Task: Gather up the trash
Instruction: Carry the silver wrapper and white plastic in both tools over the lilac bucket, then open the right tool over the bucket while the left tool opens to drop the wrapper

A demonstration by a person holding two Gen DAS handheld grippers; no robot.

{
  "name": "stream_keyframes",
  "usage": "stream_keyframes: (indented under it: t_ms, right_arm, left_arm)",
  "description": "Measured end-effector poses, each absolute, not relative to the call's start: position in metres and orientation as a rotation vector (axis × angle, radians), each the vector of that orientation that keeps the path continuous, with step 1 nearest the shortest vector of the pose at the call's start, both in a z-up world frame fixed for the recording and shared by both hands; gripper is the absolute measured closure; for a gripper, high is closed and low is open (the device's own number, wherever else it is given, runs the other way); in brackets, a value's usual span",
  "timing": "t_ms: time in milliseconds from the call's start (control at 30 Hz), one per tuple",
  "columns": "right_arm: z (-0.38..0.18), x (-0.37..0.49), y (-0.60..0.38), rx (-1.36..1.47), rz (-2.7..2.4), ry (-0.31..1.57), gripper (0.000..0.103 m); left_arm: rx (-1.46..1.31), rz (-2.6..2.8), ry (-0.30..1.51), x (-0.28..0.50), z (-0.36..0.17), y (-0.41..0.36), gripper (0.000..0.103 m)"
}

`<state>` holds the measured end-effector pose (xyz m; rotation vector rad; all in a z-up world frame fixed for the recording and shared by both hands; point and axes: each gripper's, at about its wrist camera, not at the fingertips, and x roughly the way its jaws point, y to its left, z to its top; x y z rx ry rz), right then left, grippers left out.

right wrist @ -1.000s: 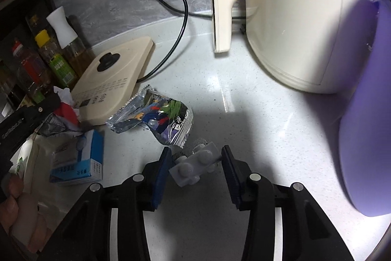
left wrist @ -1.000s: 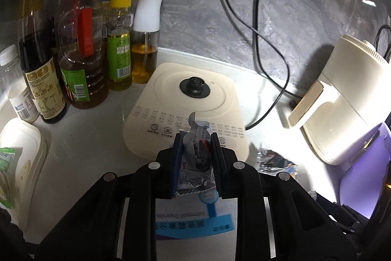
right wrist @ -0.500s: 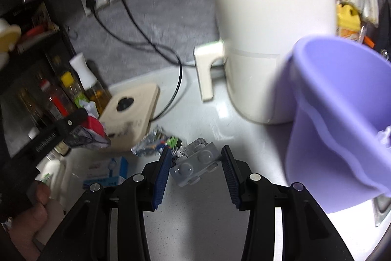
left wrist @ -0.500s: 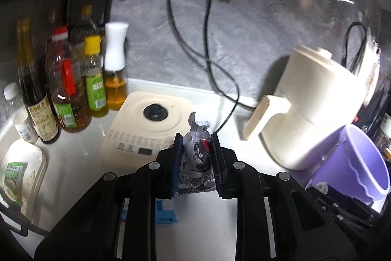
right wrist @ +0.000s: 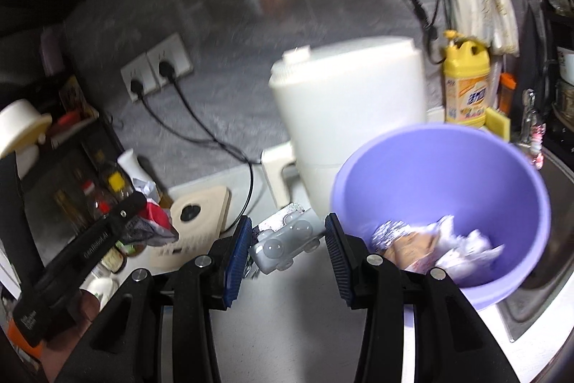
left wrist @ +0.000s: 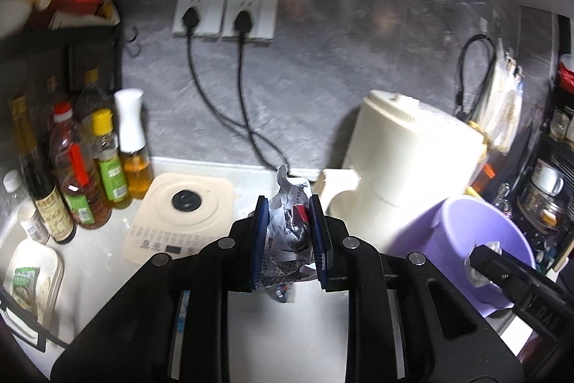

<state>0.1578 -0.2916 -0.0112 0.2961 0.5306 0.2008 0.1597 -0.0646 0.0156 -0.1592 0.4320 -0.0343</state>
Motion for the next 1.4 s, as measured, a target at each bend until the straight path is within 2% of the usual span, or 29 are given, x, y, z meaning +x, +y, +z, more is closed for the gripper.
stream_keyframes:
  t_ms: [300,700,767,800,833,1267,1367,1400]
  right_arm:
    - [0.005,0.143,-0.330,0.325,0.138,0.476,0.061]
    - [-0.001,0.133,-0.379,0.381,0.017,0.469,0.060]
    - [-0.002,0.136,-0.379,0.369,-0.002,0.473,0.058]
    - [-0.003,0.136,-0.381,0.370,-0.019,0.477,0.043]
    - [-0.004,0.134,-0.383,0.383,-0.029,0.474,0.032]
    - [-0.018,0.101,-0.426,0.435,-0.164,0.496,0.033]
    - [-0.015,0.092,-0.430,0.428,-0.185,0.491,0.033]
    - [-0.014,0.090,-0.432,0.426,-0.190,0.487,0.033]
  left_arm:
    - [-0.128,-0.117,0.408,0.161,0.029,-0.104,0.080]
    - [-0.103,-0.252,0.422,0.164,0.027,-0.160,0.080]
    - [-0.102,-0.268,0.423,0.165,0.027,-0.166,0.080]
    - [-0.100,-0.275,0.423,0.166,0.027,-0.169,0.080]
    - [-0.098,-0.283,0.422,0.167,0.027,-0.172,0.080]
    - [-0.100,-0.432,0.433,0.168,0.025,-0.224,0.080]
    - [-0.110,-0.472,0.442,0.167,0.024,-0.234,0.074]
    - [-0.109,-0.490,0.449,0.167,0.023,-0.238,0.065]
